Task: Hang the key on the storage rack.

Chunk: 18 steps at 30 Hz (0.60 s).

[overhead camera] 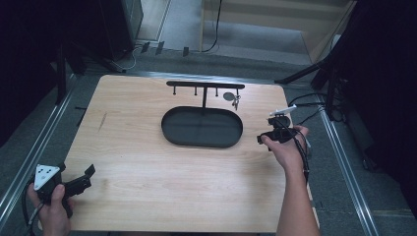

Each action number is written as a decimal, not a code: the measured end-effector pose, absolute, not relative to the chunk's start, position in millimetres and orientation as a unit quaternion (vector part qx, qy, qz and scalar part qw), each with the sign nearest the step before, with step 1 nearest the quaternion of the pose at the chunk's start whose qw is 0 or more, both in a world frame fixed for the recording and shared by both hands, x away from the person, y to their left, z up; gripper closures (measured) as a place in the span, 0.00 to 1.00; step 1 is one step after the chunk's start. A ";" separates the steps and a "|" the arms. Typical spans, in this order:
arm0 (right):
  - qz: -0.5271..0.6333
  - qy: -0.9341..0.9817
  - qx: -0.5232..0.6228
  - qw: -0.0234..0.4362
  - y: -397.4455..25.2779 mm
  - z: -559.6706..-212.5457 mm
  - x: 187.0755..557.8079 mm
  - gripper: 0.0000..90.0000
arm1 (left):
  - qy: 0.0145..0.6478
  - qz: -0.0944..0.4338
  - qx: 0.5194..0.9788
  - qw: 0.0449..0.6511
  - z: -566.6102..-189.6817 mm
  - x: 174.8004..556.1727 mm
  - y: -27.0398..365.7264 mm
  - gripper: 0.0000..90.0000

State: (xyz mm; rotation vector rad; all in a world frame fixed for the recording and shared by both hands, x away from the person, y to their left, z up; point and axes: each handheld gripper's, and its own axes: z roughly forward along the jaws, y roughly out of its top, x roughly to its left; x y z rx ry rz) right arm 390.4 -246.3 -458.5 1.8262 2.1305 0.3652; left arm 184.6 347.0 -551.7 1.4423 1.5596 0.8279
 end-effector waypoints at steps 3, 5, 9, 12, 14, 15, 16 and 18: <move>0.158 0.735 0.642 0.150 -254.8 -468.6 380.6 0.11 | 0.622 0.330 0.575 0.417 -551.7 184.7 347.1 0.02; 0.166 0.734 0.640 0.153 -258.7 -477.9 373.4 0.03 | 0.622 0.330 0.575 0.417 -551.7 184.7 346.8 0.02; 0.189 0.734 0.631 0.163 -264.6 -495.0 355.3 0.00 | 0.622 0.331 0.575 0.417 -551.7 184.5 346.6 0.02; 0.209 0.725 0.631 0.181 -269.8 -506.0 340.4 0.00 | 0.622 0.331 0.575 0.417 -551.7 184.3 346.8 0.02; 0.223 0.716 0.629 0.205 -274.1 -512.4 329.7 0.00 | 0.622 0.330 0.574 0.417 -551.7 184.5 346.7 0.02; 0.227 0.710 0.631 0.214 -275.9 -515.7 324.6 0.00 | 0.622 0.330 0.575 0.417 -551.7 184.3 346.8 0.02; 0.233 0.707 0.630 0.221 -277.6 -519.0 319.8 0.00 | 0.622 0.331 0.575 0.417 -551.7 184.3 346.8 0.02; 0.248 0.701 0.627 0.234 -281.2 -524.4 310.4 0.00 | 0.622 0.330 0.574 0.417 -551.7 184.4 346.7 0.02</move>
